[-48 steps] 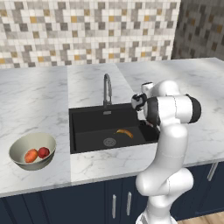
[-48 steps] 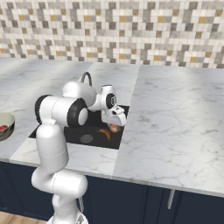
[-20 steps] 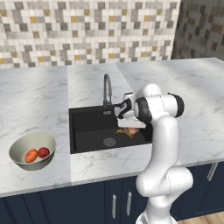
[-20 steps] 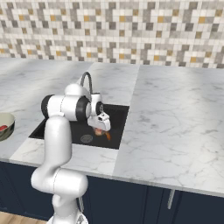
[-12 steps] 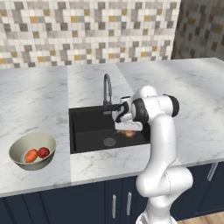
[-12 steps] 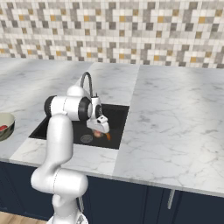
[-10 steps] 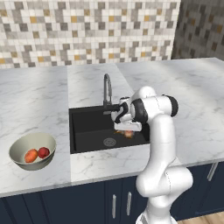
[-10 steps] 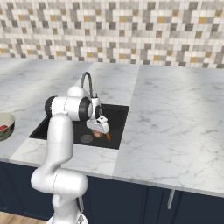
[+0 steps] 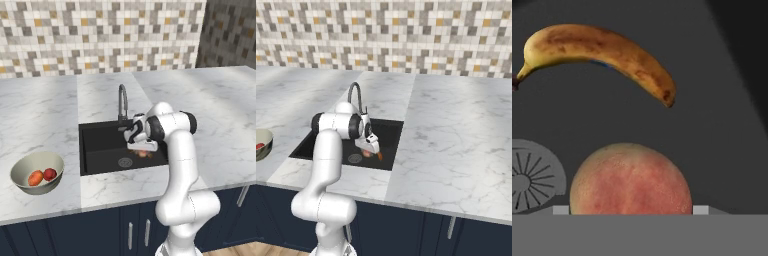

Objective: There is a mixed pile of frozen fruits and vegetables on the counter. Locate all the frozen vegetables and place the items in a bowl on the counter. Take all the frozen fruits and defrost them in a running sink.

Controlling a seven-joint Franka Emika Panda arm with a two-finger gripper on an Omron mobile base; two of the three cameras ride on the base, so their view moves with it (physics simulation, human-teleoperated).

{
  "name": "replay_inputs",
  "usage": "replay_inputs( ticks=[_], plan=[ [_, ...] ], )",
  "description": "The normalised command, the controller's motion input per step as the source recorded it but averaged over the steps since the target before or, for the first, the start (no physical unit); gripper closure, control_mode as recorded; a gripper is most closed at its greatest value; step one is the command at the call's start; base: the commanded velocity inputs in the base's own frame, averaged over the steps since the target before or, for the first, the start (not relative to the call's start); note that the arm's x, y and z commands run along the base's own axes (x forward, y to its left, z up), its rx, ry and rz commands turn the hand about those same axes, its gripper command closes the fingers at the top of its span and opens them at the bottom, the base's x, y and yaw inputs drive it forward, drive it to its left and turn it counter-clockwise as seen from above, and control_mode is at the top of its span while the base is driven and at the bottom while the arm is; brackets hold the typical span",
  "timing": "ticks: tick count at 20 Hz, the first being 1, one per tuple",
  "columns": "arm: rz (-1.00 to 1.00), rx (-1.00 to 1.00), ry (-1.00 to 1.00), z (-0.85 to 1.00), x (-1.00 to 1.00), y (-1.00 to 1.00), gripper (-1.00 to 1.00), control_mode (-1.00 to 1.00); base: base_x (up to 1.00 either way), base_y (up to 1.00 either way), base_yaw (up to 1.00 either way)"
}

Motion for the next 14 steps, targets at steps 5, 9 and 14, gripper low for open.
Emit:
replay_inputs(
  ticks=[5, 9, 14],
  plan=[
    [-0.02, -0.01, -0.05, -0.34, 0.28, 0.01, 1.00, -1.00, 0.00, 0.00, 0.00],
    [-0.03, -0.02, -0.06, -0.37, 0.30, 0.00, 1.00, -1.00, 0.00, 0.00, 0.00],
    [-0.02, 0.00, -0.02, -0.30, 0.27, 0.02, 1.00, -1.00, 0.00, 0.00, 0.00]
  ],
)
